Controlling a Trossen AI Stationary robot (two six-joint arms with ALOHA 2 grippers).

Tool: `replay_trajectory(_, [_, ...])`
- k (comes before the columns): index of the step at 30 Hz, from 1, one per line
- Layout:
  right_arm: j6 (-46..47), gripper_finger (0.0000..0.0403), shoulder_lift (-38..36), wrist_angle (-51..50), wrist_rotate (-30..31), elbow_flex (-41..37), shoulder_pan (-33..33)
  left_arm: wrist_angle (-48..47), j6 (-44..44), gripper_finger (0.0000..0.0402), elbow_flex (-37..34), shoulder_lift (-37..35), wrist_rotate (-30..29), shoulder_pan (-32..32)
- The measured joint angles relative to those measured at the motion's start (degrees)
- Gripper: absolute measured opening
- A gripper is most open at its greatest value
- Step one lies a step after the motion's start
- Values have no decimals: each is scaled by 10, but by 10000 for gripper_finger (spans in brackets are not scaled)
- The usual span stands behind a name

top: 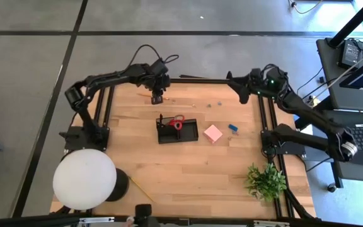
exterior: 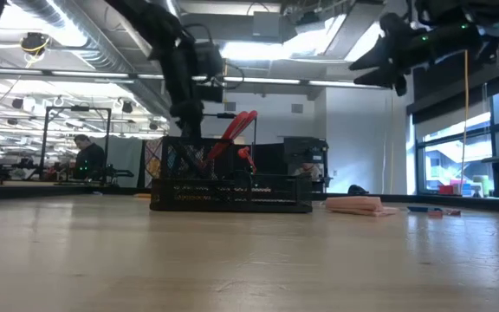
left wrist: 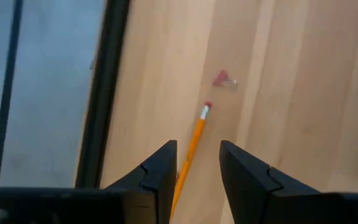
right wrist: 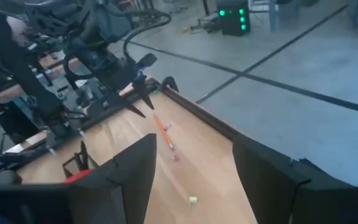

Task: Pick and place office supplies into organizer
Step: Put the orange pencil into the desk organizer

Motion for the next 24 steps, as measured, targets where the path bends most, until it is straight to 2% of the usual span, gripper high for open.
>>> replay_trajectory(7, [-1,216,-2,-7,5,-13,0,22,57,110,0,33,-5,-11])
replay_trajectory(24, [-35,216,-2,-8,8,-13,0,37,25,111,0,32,-62,-37])
